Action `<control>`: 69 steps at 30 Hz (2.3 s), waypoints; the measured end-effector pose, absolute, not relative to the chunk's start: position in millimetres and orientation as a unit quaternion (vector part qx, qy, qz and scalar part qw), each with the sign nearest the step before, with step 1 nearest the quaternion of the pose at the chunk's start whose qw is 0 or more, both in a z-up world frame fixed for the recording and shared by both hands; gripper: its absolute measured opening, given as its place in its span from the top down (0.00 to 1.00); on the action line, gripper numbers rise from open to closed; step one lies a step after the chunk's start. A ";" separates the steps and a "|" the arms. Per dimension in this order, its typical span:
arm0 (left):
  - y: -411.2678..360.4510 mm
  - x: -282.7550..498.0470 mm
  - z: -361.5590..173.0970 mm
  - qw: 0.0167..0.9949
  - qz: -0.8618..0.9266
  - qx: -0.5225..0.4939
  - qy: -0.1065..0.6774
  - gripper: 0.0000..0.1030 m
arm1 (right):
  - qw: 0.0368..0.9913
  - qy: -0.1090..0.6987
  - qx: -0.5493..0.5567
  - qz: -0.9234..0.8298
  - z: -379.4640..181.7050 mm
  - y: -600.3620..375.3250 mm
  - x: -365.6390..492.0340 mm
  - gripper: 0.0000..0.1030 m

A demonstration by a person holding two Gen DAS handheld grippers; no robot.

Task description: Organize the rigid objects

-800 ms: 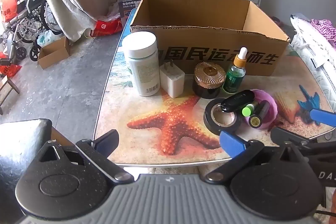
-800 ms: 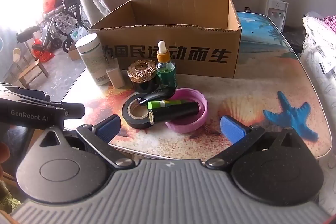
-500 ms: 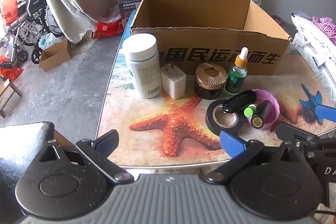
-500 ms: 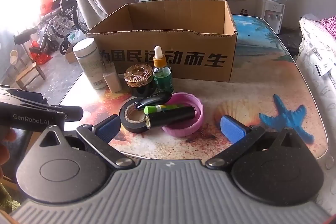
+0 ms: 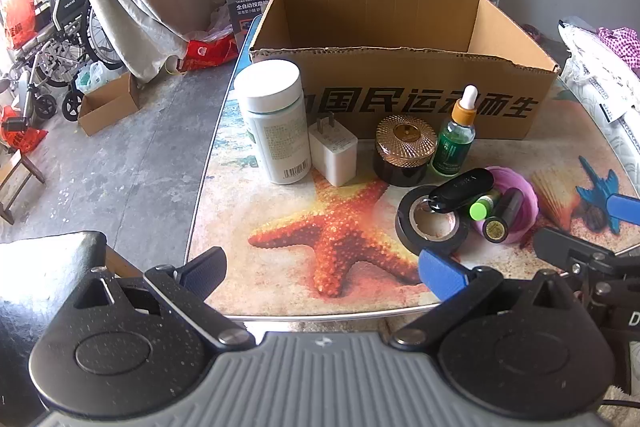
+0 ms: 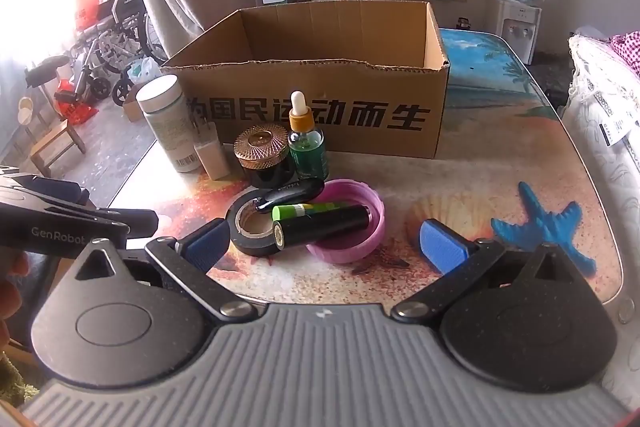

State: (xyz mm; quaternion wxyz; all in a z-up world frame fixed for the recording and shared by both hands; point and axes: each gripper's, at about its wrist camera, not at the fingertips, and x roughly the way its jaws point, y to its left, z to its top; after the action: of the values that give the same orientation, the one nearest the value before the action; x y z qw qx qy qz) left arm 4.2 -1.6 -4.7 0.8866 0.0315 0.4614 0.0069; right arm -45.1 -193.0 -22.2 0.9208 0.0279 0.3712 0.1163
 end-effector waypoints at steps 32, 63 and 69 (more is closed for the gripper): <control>-2.9 7.4 -6.8 0.879 0.016 0.044 0.474 0.00 | 0.919 0.373 0.025 0.125 -28.5 -188.0 -41.9 0.01; -20.3 4.5 -3.1 0.901 -0.077 0.041 0.426 0.01 | 0.922 0.357 0.100 0.115 -28.1 -226.3 -40.5 0.01; -44.6 7.7 1.2 0.901 -0.161 0.050 0.400 0.11 | 0.899 0.367 0.205 0.124 -32.4 -262.2 -23.0 0.05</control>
State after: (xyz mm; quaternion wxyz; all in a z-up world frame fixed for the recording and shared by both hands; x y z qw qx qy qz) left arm 7.7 -44.6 1.2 0.9011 0.0497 0.3997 -0.1608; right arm -23.0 -262.2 -32.4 0.8988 0.2049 0.3671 0.1240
